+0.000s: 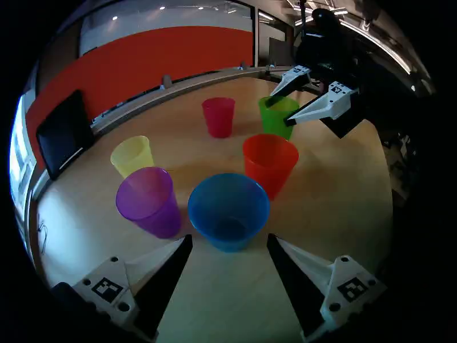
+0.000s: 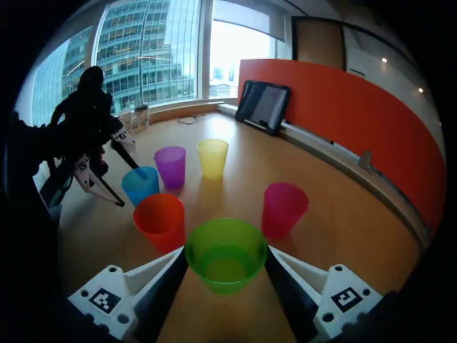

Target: Pour water

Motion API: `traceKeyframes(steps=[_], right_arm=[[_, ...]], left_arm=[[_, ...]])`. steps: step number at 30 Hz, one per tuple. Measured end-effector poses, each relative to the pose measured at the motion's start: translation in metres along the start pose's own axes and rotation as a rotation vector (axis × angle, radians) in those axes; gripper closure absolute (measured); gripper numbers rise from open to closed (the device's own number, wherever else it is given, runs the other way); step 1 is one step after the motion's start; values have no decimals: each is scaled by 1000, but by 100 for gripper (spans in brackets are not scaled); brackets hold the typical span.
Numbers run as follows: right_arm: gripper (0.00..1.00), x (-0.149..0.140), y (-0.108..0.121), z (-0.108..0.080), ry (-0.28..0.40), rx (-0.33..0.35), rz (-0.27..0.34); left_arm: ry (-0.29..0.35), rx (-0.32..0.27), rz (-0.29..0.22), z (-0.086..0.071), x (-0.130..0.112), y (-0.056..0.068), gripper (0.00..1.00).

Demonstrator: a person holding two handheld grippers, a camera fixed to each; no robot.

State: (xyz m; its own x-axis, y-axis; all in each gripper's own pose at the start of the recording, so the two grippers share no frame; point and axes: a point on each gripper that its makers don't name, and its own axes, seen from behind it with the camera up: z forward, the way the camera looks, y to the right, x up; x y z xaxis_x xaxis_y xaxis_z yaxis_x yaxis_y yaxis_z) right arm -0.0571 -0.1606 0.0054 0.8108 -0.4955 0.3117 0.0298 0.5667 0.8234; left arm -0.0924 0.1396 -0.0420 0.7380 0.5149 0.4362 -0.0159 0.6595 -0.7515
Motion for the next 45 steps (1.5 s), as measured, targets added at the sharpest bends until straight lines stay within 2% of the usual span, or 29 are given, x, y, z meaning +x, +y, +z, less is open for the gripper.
traceKeyframes(steps=[18, 30, 33, 39, 45], right_arm=[[7, -21, -5, 13, -41, 1, 15], [5, -26, -4, 14, -44, -11, 26], [0, -27, -2, 13, -48, -23, 31], [0, -29, -2, 8, -47, -40, 28], [0, -29, -2, -7, -34, -54, 38]], left_arm=[[-7, 14, 7, -10, -7, 0, 3], [-14, 12, 13, -11, -9, 2, 3], [-16, 13, 15, -11, -9, 2, 3], [-10, 24, -2, -16, -9, -1, 3], [-7, 55, -18, -24, -13, -7, 2]])
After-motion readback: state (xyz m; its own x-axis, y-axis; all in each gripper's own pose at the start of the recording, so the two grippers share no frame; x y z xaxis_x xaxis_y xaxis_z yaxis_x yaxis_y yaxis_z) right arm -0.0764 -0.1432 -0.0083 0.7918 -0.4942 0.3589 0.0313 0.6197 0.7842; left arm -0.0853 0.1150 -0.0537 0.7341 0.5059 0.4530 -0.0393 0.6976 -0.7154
